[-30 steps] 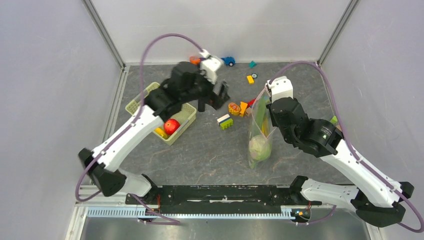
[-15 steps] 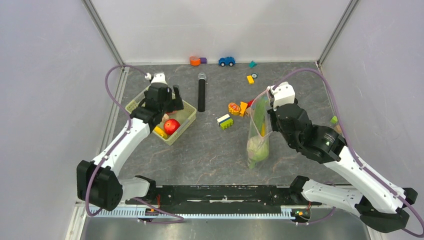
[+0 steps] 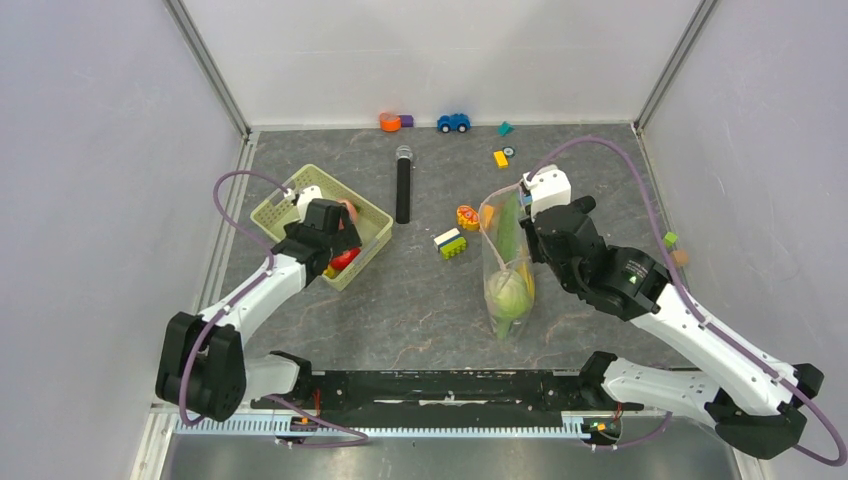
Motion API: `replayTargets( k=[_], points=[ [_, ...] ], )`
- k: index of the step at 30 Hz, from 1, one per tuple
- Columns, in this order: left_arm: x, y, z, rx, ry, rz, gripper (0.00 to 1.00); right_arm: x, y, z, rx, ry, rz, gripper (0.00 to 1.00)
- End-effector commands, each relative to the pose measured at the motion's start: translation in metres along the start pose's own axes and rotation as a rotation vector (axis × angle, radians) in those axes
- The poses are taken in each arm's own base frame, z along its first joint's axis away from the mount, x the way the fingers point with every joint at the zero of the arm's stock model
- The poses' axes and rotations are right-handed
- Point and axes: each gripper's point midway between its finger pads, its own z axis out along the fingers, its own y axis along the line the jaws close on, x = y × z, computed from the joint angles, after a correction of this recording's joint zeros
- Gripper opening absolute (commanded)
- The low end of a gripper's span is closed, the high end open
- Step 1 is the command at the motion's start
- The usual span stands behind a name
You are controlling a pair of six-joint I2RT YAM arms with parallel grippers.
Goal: Place the food in the zip-top bag and seal the zipper
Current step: Pick up the fake fruit from the bin.
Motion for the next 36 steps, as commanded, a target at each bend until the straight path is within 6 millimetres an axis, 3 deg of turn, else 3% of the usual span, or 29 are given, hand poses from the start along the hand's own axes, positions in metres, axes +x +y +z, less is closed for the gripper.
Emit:
replayTargets(
  k=[1, 6, 11, 16, 23, 26, 29, 36],
  points=[
    [-0.011, -0.014, 0.005, 0.054, -0.046, -0.088, 1.0, -0.002, 0.008, 0.004, -0.021, -0.017, 0.027, 0.0],
    [0.0, -0.024, 0.01, 0.115, -0.016, -0.082, 1.0, 0.01, 0.005, 0.005, 0.001, -0.009, 0.071, 0.0],
    [0.003, -0.018, 0.012, 0.089, -0.017, -0.074, 0.98, 0.025, 0.003, 0.003, -0.01, -0.083, 0.206, 0.0],
    [0.001, -0.018, 0.009, 0.102, -0.027, -0.074, 0.93, 0.019, 0.015, 0.0, -0.104, -0.167, 0.267, 0.0],
    [0.01, -0.021, 0.011, 0.124, -0.006, -0.07, 0.85, 0.008, 0.029, 0.007, -0.173, -0.253, 0.177, 0.0],
    [0.014, -0.02, 0.012, 0.126, 0.003, -0.071, 0.83, 0.006, 0.025, 0.009, -0.157, -0.301, 0.159, 0.0],
    [0.013, -0.016, 0.013, 0.106, -0.005, -0.059, 0.81, 0.017, 0.028, 0.009, -0.181, -0.342, 0.17, 0.0],
    [0.018, -0.024, 0.017, 0.142, 0.014, -0.06, 0.63, 0.022, 0.027, 0.002, -0.222, -0.462, 0.18, 0.0]
  ],
)
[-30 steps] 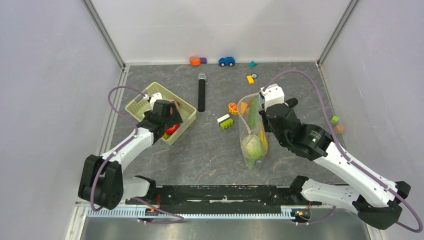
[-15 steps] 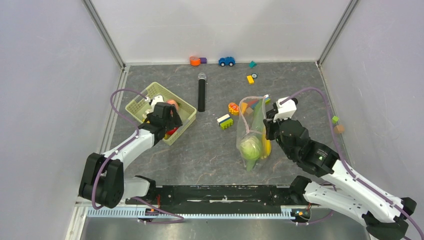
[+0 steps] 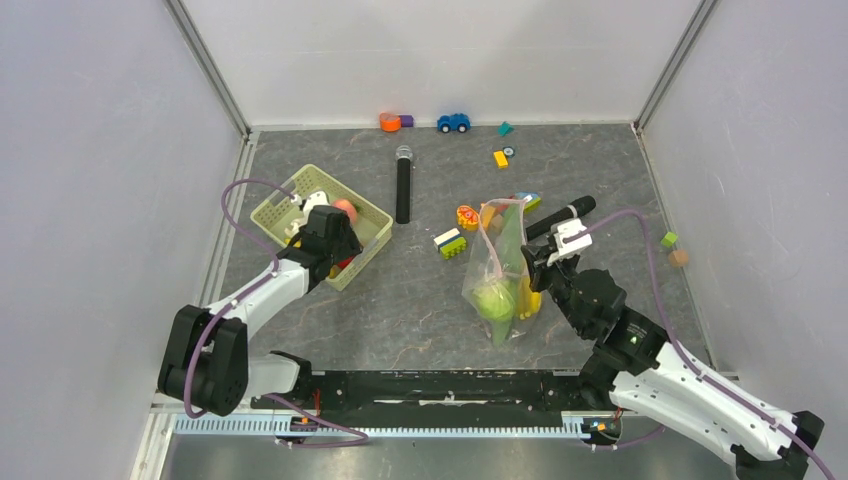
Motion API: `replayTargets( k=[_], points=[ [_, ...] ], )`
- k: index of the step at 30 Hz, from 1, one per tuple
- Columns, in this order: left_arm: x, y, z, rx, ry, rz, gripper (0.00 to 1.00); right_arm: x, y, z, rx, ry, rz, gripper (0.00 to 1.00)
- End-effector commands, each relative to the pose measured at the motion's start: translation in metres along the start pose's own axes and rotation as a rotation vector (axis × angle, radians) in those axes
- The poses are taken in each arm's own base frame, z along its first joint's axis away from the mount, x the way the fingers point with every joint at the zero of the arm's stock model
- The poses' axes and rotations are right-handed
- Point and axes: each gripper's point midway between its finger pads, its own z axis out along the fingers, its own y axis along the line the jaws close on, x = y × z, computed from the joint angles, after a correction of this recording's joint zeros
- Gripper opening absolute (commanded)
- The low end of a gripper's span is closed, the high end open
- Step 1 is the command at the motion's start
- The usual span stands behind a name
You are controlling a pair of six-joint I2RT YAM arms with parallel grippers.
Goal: Place the food in the zip-top bag and seal the zipper
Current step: Pick up the fake fruit from the bin.
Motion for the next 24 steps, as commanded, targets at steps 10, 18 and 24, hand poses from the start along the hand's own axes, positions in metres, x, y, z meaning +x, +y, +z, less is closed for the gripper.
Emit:
replayTargets(
  k=[10, 18, 24],
  points=[
    [-0.004, -0.01, 0.0, 0.053, -0.015, -0.04, 0.4, -0.024, 0.002, 0.001, -0.017, -0.145, 0.0, 0.0],
    [-0.024, -0.013, -0.031, 0.119, -0.102, -0.08, 0.27, -0.023, -0.003, 0.0, 0.001, -0.151, -0.003, 0.0],
    [-0.051, -0.029, -0.074, 0.268, -0.211, -0.129, 0.22, -0.023, -0.002, -0.001, -0.006, -0.152, -0.004, 0.0]
  ],
)
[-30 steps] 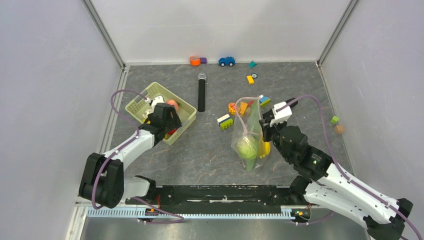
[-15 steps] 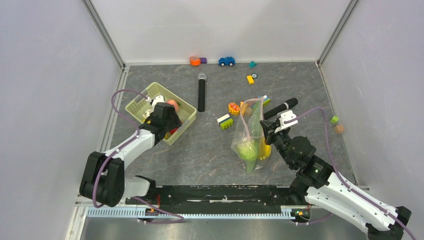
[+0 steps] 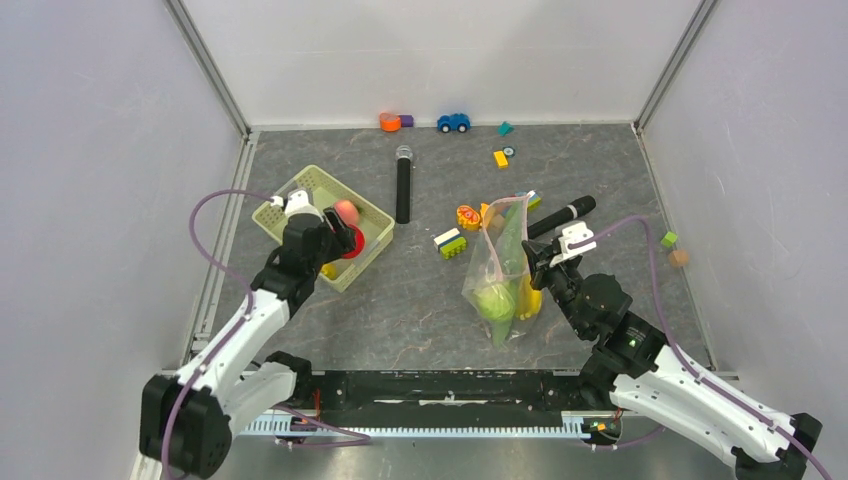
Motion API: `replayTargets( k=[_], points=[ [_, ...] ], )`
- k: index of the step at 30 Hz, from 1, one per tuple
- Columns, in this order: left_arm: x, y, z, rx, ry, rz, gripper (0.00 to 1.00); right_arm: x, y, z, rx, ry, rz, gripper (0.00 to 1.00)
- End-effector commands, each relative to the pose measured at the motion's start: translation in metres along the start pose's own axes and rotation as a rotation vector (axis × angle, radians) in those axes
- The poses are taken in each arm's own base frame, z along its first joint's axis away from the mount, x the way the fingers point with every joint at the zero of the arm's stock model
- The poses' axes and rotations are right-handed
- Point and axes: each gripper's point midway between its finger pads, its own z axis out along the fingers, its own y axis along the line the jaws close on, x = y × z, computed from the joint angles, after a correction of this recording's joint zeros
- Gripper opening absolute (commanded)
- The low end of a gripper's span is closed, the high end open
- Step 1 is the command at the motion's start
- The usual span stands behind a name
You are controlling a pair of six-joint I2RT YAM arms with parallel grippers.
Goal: Place the food in the zip-top bag and seal the zipper
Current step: Pick up the fake fruit from the bin, then place the fake fruit in the zipper food storage bag.
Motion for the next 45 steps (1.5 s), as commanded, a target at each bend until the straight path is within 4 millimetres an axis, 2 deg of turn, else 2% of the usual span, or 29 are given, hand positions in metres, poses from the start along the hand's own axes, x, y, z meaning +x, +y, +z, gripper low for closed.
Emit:
replayTargets(
  k=[1, 4, 6, 7, 9, 13, 17, 21, 26, 29, 33, 40, 45],
  points=[
    [-0.029, -0.028, -0.029, 0.152, -0.093, -0.079, 0.22, -0.011, 0.0, 0.0, 0.002, -0.044, 0.006, 0.0],
    [-0.048, -0.065, -0.053, 0.342, -0.109, -0.071, 0.22, -0.011, 0.002, 0.0, -0.009, -0.044, 0.006, 0.0],
    [-0.054, -0.106, -0.074, 0.568, -0.081, -0.042, 0.22, -0.012, 0.002, 0.0, -0.01, -0.047, 0.004, 0.0],
    [-0.063, -0.126, -0.086, 0.676, -0.092, -0.026, 0.22, -0.012, 0.002, 0.0, -0.01, -0.046, 0.001, 0.0],
    [-0.069, -0.157, -0.105, 0.844, -0.057, 0.012, 0.2, -0.012, 0.003, 0.0, -0.017, -0.048, 0.001, 0.0],
    [-0.087, -0.208, -0.138, 1.05, -0.018, 0.067, 0.11, -0.012, 0.006, 0.0, -0.037, -0.049, -0.001, 0.0],
    [-0.1, -0.256, -0.181, 1.186, -0.06, 0.169, 0.12, -0.013, 0.007, -0.001, -0.046, -0.051, 0.002, 0.0],
    [-0.091, -0.297, -0.205, 1.261, -0.035, 0.263, 0.14, -0.017, 0.009, -0.003, -0.062, -0.067, 0.005, 0.0],
    [-0.054, -0.341, -0.204, 1.312, 0.039, 0.351, 0.14, -0.021, 0.013, -0.006, -0.093, -0.09, 0.005, 0.0],
    [-0.034, -0.357, -0.196, 1.281, 0.081, 0.41, 0.14, -0.025, 0.014, -0.008, -0.106, -0.108, 0.013, 0.0],
    [-0.009, -0.367, -0.186, 1.232, 0.107, 0.502, 0.13, -0.033, 0.011, -0.013, -0.101, -0.155, 0.038, 0.0],
    [0.026, -0.355, -0.151, 1.095, 0.182, 0.574, 0.18, -0.038, 0.004, -0.019, -0.081, -0.2, 0.072, 0.0],
    [0.04, -0.344, -0.131, 0.984, 0.209, 0.649, 0.25, -0.041, 0.001, -0.021, -0.067, -0.214, 0.084, 0.0]
  ],
)
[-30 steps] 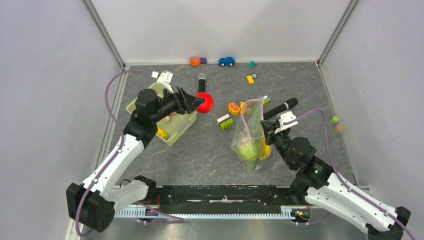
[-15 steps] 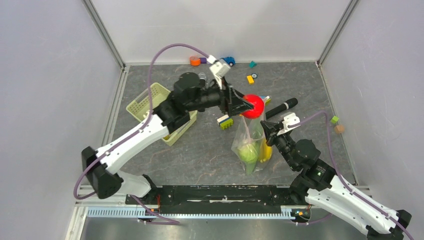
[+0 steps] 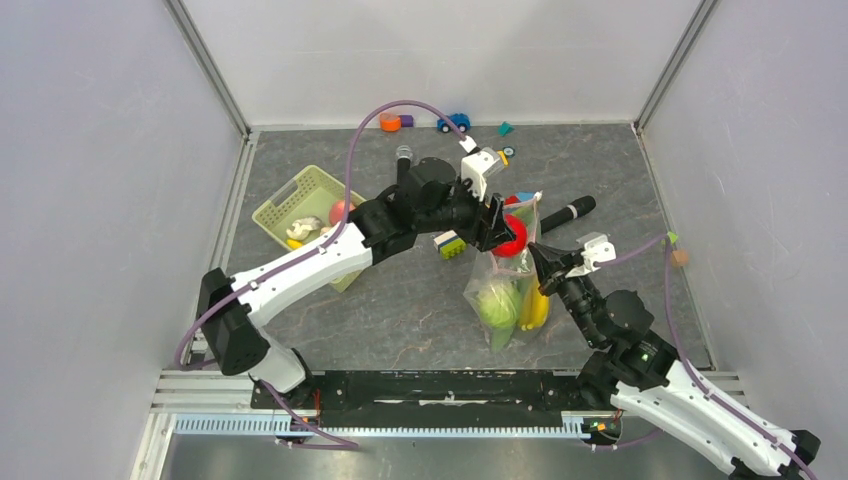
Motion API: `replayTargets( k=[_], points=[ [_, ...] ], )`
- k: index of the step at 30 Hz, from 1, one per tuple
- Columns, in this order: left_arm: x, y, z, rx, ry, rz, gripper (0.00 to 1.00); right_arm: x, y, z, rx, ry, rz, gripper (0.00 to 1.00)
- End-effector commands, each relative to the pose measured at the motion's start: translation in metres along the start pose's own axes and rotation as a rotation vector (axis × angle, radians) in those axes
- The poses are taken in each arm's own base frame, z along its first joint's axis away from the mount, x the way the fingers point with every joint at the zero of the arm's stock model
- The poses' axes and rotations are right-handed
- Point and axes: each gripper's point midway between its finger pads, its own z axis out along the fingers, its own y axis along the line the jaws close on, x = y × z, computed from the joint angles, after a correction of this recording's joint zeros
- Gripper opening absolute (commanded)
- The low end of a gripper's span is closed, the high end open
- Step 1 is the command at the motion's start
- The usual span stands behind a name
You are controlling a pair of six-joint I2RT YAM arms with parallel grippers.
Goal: Place the food in the zip-top bag and seal the zipper
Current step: Place the fake fruit in the zipper food storage bag.
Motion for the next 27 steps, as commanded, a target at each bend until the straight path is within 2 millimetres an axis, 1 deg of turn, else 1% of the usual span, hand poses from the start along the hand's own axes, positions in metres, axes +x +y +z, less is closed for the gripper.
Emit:
replayTargets(
  k=[1, 3, 5, 6, 8, 11, 12, 13, 14, 19, 24, 27],
  points=[
    [0.007, 0.017, 0.003, -0.117, 0.055, 0.095, 0.27, -0.024, -0.001, -0.002, 0.004, -0.095, 0.043, 0.0],
    [0.011, 0.025, 0.001, -0.168, 0.071, 0.111, 0.29, -0.027, -0.004, -0.004, 0.017, -0.11, 0.053, 0.0],
    [0.01, 0.033, 0.0, -0.215, 0.065, 0.112, 0.31, -0.029, -0.006, -0.006, 0.022, -0.129, 0.063, 0.0],
    [0.01, 0.032, 0.0, -0.216, 0.066, 0.112, 0.36, -0.03, -0.006, -0.007, 0.02, -0.135, 0.066, 0.0],
    [0.011, 0.028, 0.0, -0.192, 0.069, 0.117, 0.41, -0.031, -0.005, -0.007, 0.015, -0.138, 0.068, 0.0],
    [0.013, 0.014, 0.003, -0.121, 0.084, 0.125, 0.54, -0.031, -0.005, -0.007, 0.011, -0.139, 0.069, 0.0],
    [0.013, 0.011, 0.003, -0.105, 0.088, 0.127, 0.61, -0.031, -0.005, -0.007, 0.011, -0.139, 0.069, 0.0],
    [0.013, 0.009, 0.003, -0.097, 0.09, 0.127, 0.85, -0.031, -0.004, -0.007, 0.01, -0.138, 0.067, 0.0],
    [0.013, 0.005, 0.003, -0.086, 0.091, 0.128, 0.99, -0.031, -0.004, -0.007, 0.009, -0.139, 0.068, 0.0],
    [0.006, -0.004, -0.005, -0.05, 0.074, 0.135, 1.0, -0.031, -0.004, -0.007, 0.008, -0.136, 0.065, 0.0],
    [-0.01, -0.007, -0.025, -0.078, 0.003, 0.14, 1.0, -0.031, -0.004, -0.007, 0.007, -0.136, 0.065, 0.0],
    [-0.016, -0.005, -0.036, -0.104, -0.04, 0.135, 1.0, -0.03, -0.003, -0.007, 0.005, -0.135, 0.065, 0.0]
  ],
)
